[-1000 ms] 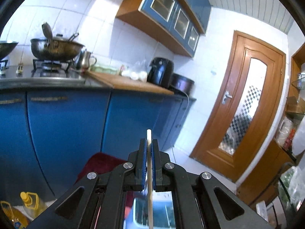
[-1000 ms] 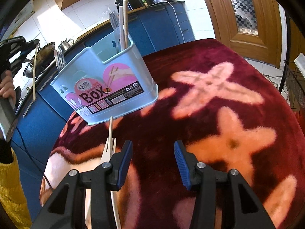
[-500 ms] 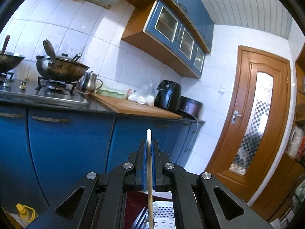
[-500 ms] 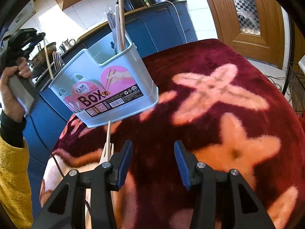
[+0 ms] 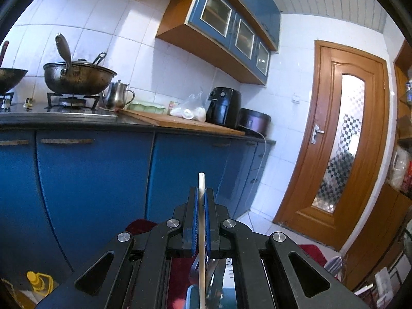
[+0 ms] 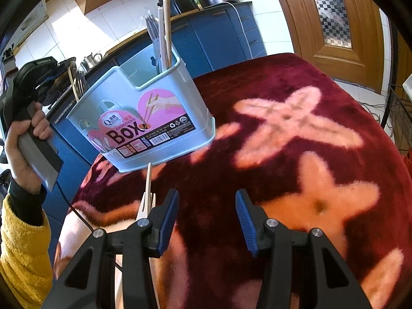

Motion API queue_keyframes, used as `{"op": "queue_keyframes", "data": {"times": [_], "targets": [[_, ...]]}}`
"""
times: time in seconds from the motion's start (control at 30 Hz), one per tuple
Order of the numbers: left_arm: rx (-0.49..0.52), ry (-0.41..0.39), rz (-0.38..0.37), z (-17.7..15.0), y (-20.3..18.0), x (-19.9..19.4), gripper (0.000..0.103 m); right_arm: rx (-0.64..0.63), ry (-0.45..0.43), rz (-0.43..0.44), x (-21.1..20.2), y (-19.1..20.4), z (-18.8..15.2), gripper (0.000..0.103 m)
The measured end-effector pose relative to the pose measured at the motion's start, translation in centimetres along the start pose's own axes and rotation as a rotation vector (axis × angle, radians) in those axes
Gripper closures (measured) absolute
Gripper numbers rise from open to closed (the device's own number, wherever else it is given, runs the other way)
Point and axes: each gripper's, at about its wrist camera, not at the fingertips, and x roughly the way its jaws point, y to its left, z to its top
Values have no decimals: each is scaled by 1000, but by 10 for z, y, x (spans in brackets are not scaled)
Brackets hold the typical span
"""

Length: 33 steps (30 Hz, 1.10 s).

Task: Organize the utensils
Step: 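Carry the chopstick over the blue caddy and lower it in with the left gripper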

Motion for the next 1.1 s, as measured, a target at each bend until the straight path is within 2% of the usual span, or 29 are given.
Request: {"op": "queue_keyframes", "data": {"times": [0.23,0.43,0.63,0.9,1.1], "targets": [[17,14,-15,4,5,-16,99,1,-5,9,-5,4,-1,54],[3,76,-52,10,10,-22,99,-9,-20,15,-14,10,-4,54],[13,102,-70,9,8,-32,99,-15,-34,19,-21,15,-7,54],[24,204,-80,7,12,-47,98,-22,-46,28,-32,19,-11,54],[59,293,-57,1,19,-73,95,-31,-49,38,-43,24,-17,54]]}}
